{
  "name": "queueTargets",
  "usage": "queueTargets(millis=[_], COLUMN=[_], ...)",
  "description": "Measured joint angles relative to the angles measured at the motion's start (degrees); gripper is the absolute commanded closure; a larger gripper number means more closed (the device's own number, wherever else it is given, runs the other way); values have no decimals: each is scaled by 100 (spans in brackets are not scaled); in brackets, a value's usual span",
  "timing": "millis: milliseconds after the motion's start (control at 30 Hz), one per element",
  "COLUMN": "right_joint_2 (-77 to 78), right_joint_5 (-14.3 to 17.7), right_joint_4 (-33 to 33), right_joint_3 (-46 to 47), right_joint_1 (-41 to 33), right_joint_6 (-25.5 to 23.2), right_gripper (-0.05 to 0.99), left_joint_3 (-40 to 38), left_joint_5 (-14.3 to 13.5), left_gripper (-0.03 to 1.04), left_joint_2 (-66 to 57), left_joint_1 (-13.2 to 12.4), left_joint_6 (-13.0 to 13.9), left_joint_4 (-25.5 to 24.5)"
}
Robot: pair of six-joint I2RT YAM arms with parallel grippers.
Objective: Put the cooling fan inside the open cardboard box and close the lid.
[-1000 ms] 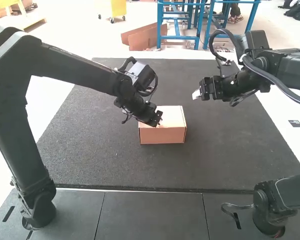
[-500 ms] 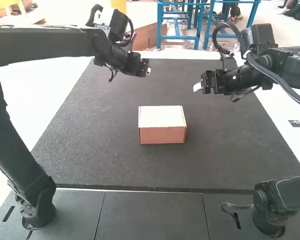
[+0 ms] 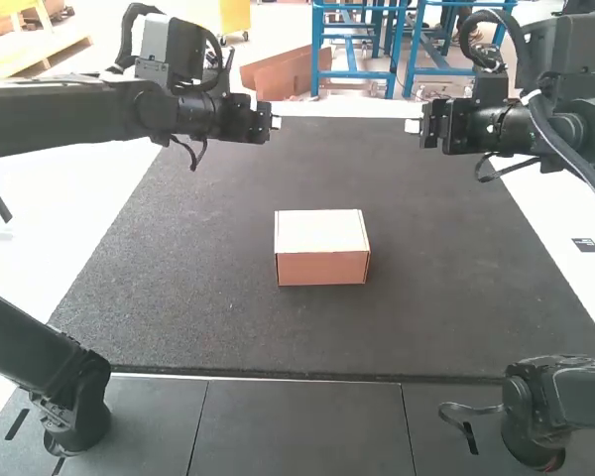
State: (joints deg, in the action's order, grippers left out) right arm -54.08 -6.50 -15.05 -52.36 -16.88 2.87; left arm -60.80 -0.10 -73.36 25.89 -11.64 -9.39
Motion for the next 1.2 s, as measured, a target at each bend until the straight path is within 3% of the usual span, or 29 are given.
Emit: queueTargets(millis=[200,533,933,1200], right_joint_2=[494,1305,1985,2717], right_joint_5=[254,511,767,835], right_joint_4=[358,490,1134,1364], right_joint_3=[525,1080,2068,2647], right_joint_1=[236,463,463,463], right_joint_6=[17,17,15,31], right_gripper=[3,3,3,3], left_joint_3=[1095,2885,4312,4994], left_joint_5=[-50,-297,-492,-509], left_gripper=[4,4,4,4], left_joint_2=[1241,2970,4723,5995], left_joint_1=[-2,-20,-496,-695], left_joint_6=[24,42,87,166], left_joint_4=[1257,1987,2184,1810])
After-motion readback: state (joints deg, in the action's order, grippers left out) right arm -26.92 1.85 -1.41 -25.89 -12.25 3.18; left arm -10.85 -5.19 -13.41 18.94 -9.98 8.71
